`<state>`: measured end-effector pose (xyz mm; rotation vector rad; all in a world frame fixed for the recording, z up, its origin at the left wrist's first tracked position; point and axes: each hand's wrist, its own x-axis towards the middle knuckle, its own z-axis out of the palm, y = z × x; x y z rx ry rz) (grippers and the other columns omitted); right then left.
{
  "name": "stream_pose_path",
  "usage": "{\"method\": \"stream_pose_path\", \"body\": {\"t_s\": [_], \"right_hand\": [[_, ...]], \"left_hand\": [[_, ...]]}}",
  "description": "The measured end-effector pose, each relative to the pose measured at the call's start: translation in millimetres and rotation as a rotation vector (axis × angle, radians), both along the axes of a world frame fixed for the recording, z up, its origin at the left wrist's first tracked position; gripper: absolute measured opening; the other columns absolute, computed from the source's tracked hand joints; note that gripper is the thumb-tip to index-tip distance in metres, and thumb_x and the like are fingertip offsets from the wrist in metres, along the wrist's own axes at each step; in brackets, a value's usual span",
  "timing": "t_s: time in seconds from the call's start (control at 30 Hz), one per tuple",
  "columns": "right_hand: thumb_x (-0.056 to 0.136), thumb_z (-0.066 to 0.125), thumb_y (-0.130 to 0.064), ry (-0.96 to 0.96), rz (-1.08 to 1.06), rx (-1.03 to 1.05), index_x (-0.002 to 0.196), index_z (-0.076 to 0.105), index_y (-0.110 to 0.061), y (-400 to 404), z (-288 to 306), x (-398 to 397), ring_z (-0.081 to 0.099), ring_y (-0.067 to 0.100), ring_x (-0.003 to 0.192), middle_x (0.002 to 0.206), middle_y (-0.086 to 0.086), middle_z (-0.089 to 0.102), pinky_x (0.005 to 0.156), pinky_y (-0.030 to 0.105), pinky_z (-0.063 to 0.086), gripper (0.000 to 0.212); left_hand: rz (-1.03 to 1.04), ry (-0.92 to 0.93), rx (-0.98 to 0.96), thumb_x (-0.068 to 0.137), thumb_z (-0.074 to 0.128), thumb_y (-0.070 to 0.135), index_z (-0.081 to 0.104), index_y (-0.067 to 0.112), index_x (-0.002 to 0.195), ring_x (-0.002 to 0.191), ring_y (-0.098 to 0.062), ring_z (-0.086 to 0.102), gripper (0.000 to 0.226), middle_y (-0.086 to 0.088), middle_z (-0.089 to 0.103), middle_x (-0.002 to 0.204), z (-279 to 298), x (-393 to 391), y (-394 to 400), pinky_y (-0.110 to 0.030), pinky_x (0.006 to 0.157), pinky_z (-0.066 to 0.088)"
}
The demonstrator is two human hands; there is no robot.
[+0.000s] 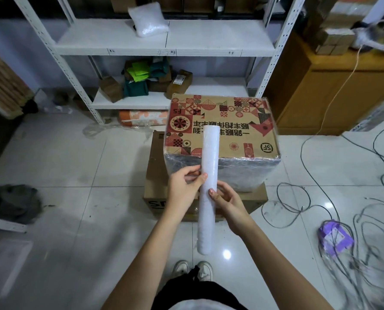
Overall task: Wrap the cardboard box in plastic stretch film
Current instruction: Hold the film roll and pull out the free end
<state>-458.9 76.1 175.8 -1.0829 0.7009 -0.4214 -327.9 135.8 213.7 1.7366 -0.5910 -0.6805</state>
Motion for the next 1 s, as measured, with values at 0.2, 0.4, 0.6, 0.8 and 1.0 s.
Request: {"method": "stream_pose_path", "body": {"t_s": [0.2,0.4,0.6,0.8,1.0], "right_hand": [[0.075,0.072,-0.031,0.008,-0.020,-0.007,0.114,0.062,-0.021,1,5,8,0.067,0.015,0.091,0.104,-0.001,0.071,0.069,0.027,0.054,0.041],[0.075,0.071,-0.028,-0.003,-0.032,-0.028,0.116,0.061,-0.017,-1,9,12,0.067,0.015,0.091,0.104,0.001,0.071,0.070,0.026,0.054,0.044],[0.073,0.072,-0.026,0.003,-0.048,-0.050,0.120,0.058,-0.015,-2,11,13,0.067,0.012,0.095,0.104,-0.003,0.071,0.071,0.023,0.053,0.050],[0.074,0.070,-0.034,0.036,-0.065,-0.058,0.116,0.060,-0.021,-2,9,6,0.065,0.014,0.094,0.103,-0.003,0.070,0.070,0.029,0.054,0.045],[0.073,0.073,-0.031,0.001,-0.011,-0.182,0.117,0.060,-0.019,2,10,4,0.066,0.016,0.099,0.106,-0.002,0.069,0.077,0.026,0.054,0.047]], "left_hand": [[0.013,-0.060,0.009,0.080,0.073,0.009,0.067,0.024,0.075,0.072,-0.014,0.069,0.017,0.008,0.070,0.075,1,8,0,-0.035,0.069,0.058],[-0.057,0.001,0.065,0.085,0.066,0.007,0.063,0.023,0.074,0.075,-0.023,0.068,0.020,0.000,0.068,0.076,2,17,-5,-0.044,0.073,0.058],[-0.108,-0.003,0.090,0.091,0.058,0.009,0.057,0.022,0.077,0.082,-0.024,0.065,0.019,-0.004,0.065,0.083,2,16,-7,-0.043,0.080,0.055],[-0.058,0.091,0.036,0.093,0.054,0.010,0.056,0.018,0.080,0.076,-0.015,0.065,0.016,0.002,0.065,0.080,8,22,-1,-0.031,0.076,0.056],[-0.144,0.056,0.074,0.077,0.076,0.027,0.056,0.020,0.084,0.079,-0.015,0.063,0.022,-0.001,0.064,0.085,8,16,2,-0.025,0.068,0.054]]}}
